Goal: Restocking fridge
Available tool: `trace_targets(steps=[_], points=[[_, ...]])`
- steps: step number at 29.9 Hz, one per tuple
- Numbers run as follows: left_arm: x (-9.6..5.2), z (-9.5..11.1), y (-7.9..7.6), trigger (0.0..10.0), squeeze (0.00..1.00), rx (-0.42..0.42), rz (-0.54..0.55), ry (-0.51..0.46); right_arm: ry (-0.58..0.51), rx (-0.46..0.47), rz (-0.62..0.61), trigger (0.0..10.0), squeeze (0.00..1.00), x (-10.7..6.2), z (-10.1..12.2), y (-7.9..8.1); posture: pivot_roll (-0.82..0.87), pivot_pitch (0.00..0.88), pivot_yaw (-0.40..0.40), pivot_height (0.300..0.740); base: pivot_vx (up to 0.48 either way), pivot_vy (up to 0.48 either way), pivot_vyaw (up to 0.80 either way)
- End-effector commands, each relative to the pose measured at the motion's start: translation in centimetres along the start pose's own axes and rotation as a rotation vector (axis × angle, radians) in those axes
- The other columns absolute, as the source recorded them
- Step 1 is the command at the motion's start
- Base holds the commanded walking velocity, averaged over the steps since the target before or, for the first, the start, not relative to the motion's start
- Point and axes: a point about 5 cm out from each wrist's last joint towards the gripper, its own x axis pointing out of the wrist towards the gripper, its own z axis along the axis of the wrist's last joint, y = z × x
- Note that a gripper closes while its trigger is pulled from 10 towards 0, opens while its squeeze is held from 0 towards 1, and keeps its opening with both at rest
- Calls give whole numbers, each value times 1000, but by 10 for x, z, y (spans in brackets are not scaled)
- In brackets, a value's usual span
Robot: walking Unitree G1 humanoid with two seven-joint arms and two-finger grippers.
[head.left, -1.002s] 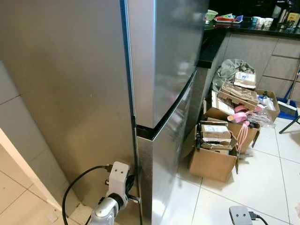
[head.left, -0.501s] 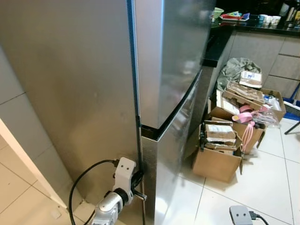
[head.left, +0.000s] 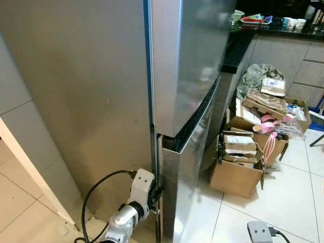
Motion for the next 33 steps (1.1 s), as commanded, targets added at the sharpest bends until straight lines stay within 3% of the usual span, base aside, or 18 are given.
trace_targets(steps=[1, 5, 8, 10, 13, 14, 15, 16, 18, 19, 20, 23, 24, 25, 27, 28, 29, 33], points=[[10, 7, -16, 10000, 1000, 1, -79, -21, -1, -1, -5, 10000, 0, -1, -1, -1, -116, 123, -20, 740, 0, 0, 0], [12, 7, -27, 10000, 1000, -3, -175, -8, 3, 3, -2, 10000, 0, -1, -2, -1, -116, 123, -20, 740, 0, 0, 0], [14, 10, -68, 10000, 1000, -76, -590, 33, 22, 14, 24, 10000, 0, -2, -6, 2, -114, 122, -21, 740, 0, 0, 0], [12, 12, -78, 10000, 1000, -95, -702, 40, 25, 16, 30, 10000, 0, -2, -6, 3, -115, 122, -20, 740, 0, 0, 0], [11, 15, -85, 10000, 996, -109, -768, 40, 26, 18, 33, 10000, 0, -2, -6, 3, -115, 122, -19, 740, 0, 0, 0], [11, 18, -86, 10000, 655, -111, -786, 36, 26, 19, 33, 10000, 0, -1, -6, 4, -115, 122, -19, 740, 0, 0, 0], [11, 18, -86, 10000, 655, -111, -786, 36, 26, 19, 33, 10000, 0, -1, -6, 4, -115, 122, -19, 740, 0, 0, 0], [10, 19, -84, 10000, 388, -108, -773, 28, 26, 21, 35, 10000, 0, -1, -6, 4, -112, 123, -19, 740, 0, 0, 0], [6, 16, -74, 10000, 137, -107, -724, 21, 26, 25, 48, 10000, 0, 0, -5, 6, -110, 122, -19, 740, 0, 0, 0], [6, 16, -74, 10000, 137, -107, -724, 21, 26, 25, 48, 10000, 0, 0, -5, 6, -110, 122, -19, 740, 0, 0, 0], [3, 14, -68, 10000, 0, -108, -697, 23, 25, 29, 59, 10000, 0, 0, -4, 7, -110, 122, -19, 740, 0, 0, 0], [-3, 6, -57, 10000, 0, -80, -628, 38, 19, 30, 85, 10000, 0, 0, -3, 10, -106, 121, -18, 740, 0, 0, 0], [-8, -2, -44, 10000, 0, -59, -507, 62, 7, 27, 91, 10000, 0, 1, -1, 12, -98, 119, -18, 740, 0, 0, 0], [-8, -2, -44, 10000, 0, -59, -507, 62, 7, 27, 91, 10000, 0, 1, -1, 12, -98, 119, -18, 740, 0, 0, 0], [-12, -13, -22, 10000, 0, -16, -270, 117, -31, 53, 110, 10000, 0, 2, 6, 13, -96, 118, -18, 740, 0, 0, 0], [-12, -13, -22, 10000, 0, -16, -270, 117, -31, 53, 110, 10000, 0, 2, 6, 13, -96, 118, -18, 740, 0, 0, 0], [-15, -19, -8, 10000, 0, 12, -134, 155, -57, 53, 127, 10000, 0, 3, 11, 14, -96, 118, -18, 740, 0, 0, 0], [-28, -31, 15, 10000, 0, -50, 104, 189, -140, 24, 114, 10000, 0, 7, 33, 8, -96, 107, -9, 740, 0, 0, 0]])
